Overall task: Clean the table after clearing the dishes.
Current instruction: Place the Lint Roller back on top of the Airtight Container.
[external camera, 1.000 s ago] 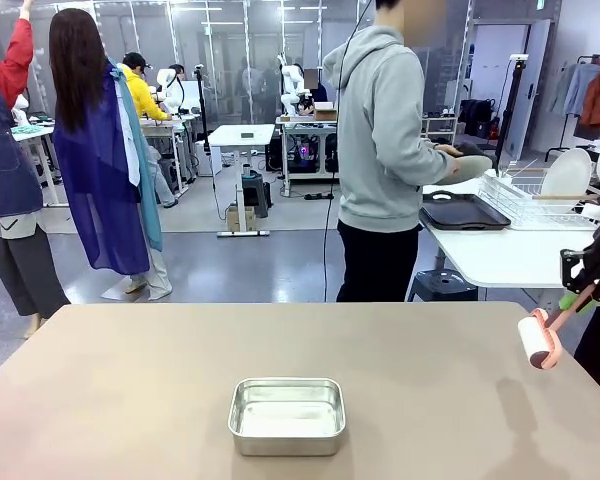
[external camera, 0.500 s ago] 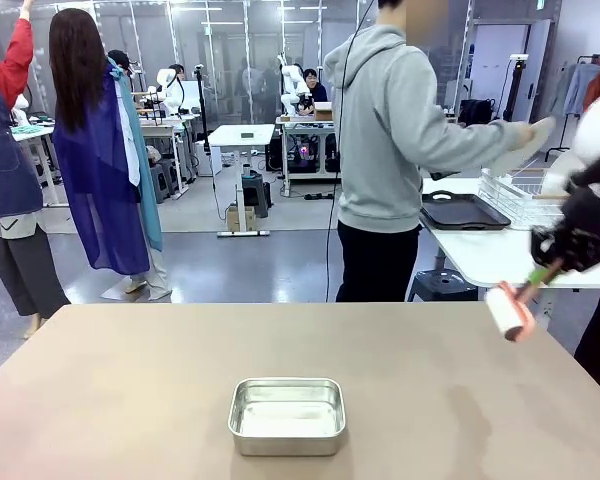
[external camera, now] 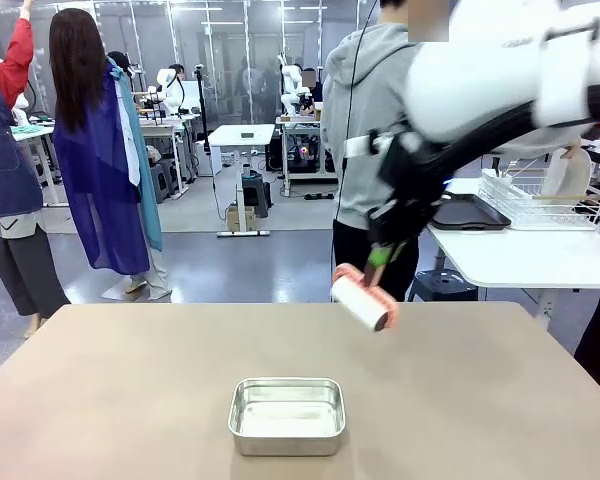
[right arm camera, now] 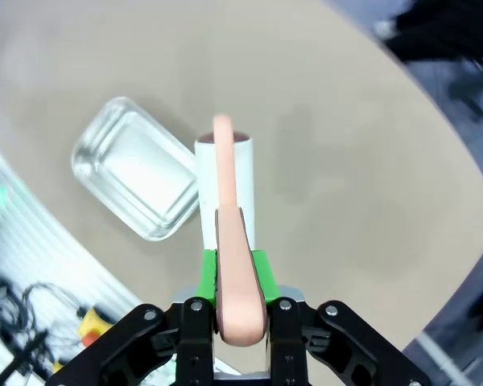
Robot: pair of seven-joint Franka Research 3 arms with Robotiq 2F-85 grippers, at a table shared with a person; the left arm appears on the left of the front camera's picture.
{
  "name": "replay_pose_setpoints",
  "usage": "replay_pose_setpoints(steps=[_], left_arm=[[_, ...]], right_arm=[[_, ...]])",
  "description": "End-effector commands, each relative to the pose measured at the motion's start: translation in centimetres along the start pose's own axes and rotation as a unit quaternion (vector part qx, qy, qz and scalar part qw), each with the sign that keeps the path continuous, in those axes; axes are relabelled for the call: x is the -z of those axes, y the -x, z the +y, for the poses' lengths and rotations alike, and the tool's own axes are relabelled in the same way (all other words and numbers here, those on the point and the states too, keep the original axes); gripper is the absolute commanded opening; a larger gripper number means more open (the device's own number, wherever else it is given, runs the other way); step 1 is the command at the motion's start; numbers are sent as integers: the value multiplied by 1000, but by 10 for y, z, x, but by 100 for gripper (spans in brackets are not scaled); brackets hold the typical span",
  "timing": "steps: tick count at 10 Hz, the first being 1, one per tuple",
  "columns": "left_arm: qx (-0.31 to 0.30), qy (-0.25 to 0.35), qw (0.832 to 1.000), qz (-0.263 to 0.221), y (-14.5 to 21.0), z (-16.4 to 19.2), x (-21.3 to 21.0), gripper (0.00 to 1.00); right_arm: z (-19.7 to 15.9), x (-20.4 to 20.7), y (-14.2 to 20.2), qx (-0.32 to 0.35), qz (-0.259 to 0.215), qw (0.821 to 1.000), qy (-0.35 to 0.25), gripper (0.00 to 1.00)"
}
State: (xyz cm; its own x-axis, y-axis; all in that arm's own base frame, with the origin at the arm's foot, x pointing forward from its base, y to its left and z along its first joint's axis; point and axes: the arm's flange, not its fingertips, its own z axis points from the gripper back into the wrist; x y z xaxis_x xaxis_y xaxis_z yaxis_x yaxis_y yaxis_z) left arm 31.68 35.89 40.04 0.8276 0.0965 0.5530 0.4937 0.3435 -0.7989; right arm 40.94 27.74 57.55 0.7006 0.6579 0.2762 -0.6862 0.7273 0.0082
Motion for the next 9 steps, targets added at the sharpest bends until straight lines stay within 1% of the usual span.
replay_pose_setpoints(steps=[1,2,3,4,5,7,8,9], left_arm=[[-2,-1,1000,0,4,-6,2,100],[-2,-1,1000,0,4,-6,2,100],[-2,-1,1000,0,4,-6,2,100],[-2,-1,1000,0,4,-6,2,100],[-2,-1,1000,0,4,-6,2,100],[-2,-1,1000,0,4,-6,2,100],[-2,-1,1000,0,4,-6,2,100],[-2,-1,1000,0,4,-6,2,100]], right_arm=[[20,22,-44,-135,48,990,21,21],[40,30,-56,-171,67,983,25,21],[48,26,-62,-171,48,984,17,21],[43,14,-51,-163,58,985,-20,21],[58,48,-53,-152,62,986,5,21],[58,48,-53,-152,62,986,5,21],[56,40,-59,-162,64,985,0,21],[63,51,-58,-269,74,960,-13,21]])
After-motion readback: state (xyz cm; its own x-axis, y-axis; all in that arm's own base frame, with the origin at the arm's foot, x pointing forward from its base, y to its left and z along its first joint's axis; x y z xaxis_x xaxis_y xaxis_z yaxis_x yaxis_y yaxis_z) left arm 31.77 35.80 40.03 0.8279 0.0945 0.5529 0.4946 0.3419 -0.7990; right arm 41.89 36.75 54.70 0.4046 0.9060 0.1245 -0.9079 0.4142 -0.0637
